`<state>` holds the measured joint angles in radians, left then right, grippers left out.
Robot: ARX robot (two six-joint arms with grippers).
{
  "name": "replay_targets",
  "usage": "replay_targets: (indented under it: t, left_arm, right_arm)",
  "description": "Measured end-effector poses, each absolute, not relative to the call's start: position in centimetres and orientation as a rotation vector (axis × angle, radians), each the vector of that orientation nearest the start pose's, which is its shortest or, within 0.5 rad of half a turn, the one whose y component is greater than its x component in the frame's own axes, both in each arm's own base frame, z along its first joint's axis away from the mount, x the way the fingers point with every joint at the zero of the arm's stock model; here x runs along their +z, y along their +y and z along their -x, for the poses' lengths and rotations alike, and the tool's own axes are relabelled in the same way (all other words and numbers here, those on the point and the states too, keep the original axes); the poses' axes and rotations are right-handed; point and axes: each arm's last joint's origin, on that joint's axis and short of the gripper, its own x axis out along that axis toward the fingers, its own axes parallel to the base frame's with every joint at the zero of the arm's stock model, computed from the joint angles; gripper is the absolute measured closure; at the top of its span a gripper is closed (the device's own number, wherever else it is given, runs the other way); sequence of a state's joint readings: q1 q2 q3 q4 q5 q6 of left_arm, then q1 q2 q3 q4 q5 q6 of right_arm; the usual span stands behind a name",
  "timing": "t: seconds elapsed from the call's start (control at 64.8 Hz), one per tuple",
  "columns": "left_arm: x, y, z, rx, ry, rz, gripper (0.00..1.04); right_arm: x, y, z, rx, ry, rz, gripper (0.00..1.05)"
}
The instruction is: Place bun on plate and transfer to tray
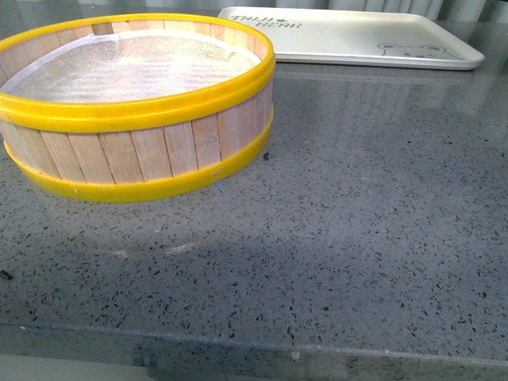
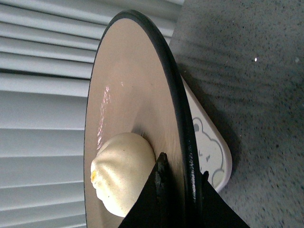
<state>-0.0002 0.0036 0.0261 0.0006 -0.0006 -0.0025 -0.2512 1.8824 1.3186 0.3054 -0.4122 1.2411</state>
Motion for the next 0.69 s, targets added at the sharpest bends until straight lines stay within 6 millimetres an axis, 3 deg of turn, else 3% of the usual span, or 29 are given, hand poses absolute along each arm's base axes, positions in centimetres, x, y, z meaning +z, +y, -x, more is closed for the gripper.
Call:
replay_targets:
  t: [0.17, 0.386, 0.695]
  left_arm:
    - [17.2, 0.0, -9.6, 0.0, -0.023, 0.002, 0.07]
    - [17.2, 0.0, -9.6, 0.0, -0.023, 0.002, 0.07]
    - [17.2, 0.0, -9.6, 0.0, -0.023, 0.002, 0.07]
  right_arm:
    - [25.5, -8.5, -44.9, -0.012, 0.351, -1.311, 1.02]
    - [26.4, -6.1, -46.1, 0.014, 0.394, -1.297, 1.02]
    - [24.4, -4.5, -47.2, 0.0, 0.446, -1.29, 1.02]
